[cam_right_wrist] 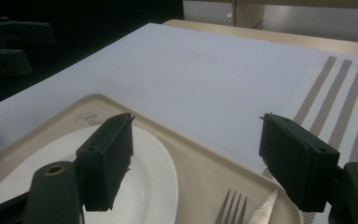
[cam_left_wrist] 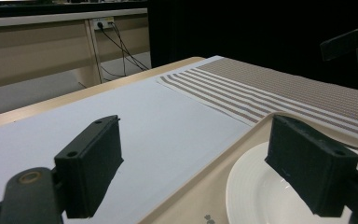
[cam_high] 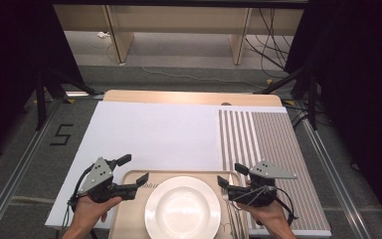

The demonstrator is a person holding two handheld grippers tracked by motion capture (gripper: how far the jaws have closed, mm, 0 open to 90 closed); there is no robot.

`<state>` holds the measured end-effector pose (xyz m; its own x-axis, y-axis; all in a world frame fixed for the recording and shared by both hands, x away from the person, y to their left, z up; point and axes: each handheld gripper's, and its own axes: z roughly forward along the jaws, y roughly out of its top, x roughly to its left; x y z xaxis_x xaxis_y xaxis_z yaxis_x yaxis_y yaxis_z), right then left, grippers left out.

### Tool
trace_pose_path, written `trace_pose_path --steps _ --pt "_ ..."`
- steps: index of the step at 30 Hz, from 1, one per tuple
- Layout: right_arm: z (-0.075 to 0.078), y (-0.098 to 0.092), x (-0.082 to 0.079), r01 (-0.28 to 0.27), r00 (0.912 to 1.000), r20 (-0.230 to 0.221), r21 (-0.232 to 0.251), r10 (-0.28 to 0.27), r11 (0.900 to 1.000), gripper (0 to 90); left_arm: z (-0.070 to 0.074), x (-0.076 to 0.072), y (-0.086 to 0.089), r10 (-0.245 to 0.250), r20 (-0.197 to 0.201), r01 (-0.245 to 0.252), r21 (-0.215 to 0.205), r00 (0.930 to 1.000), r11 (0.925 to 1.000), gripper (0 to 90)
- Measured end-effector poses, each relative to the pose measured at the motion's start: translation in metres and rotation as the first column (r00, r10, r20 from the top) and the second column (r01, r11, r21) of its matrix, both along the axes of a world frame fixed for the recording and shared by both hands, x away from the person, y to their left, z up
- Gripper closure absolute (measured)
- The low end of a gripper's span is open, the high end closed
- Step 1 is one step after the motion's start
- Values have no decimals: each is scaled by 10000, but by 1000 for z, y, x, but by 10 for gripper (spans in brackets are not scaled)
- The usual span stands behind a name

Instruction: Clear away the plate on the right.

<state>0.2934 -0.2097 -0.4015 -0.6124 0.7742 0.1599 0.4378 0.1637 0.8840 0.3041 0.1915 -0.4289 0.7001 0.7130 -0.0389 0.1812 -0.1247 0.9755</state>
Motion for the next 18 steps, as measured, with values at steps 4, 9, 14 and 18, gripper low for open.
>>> trace_pose_path --steps 4,9,14,18 --pt "1 -1 -3 141 9991 392 -59 -138 9999 268 0 0 0 5 3 -5 -5 10000 10000 171" --pt "1 -2 -5 296 9973 682 -121 -287 9995 265 0 0 0 -4 -7 4 7 10000 10000 171" --pt "2 -3 -6 467 9943 966 -82 -457 9989 260 0 0 0 -12 -14 12 9 10000 10000 171" --pt "3 -4 -6 659 9925 1043 -200 -635 9976 241 0 -1 0 -6 1 6 -26 10000 10000 171"
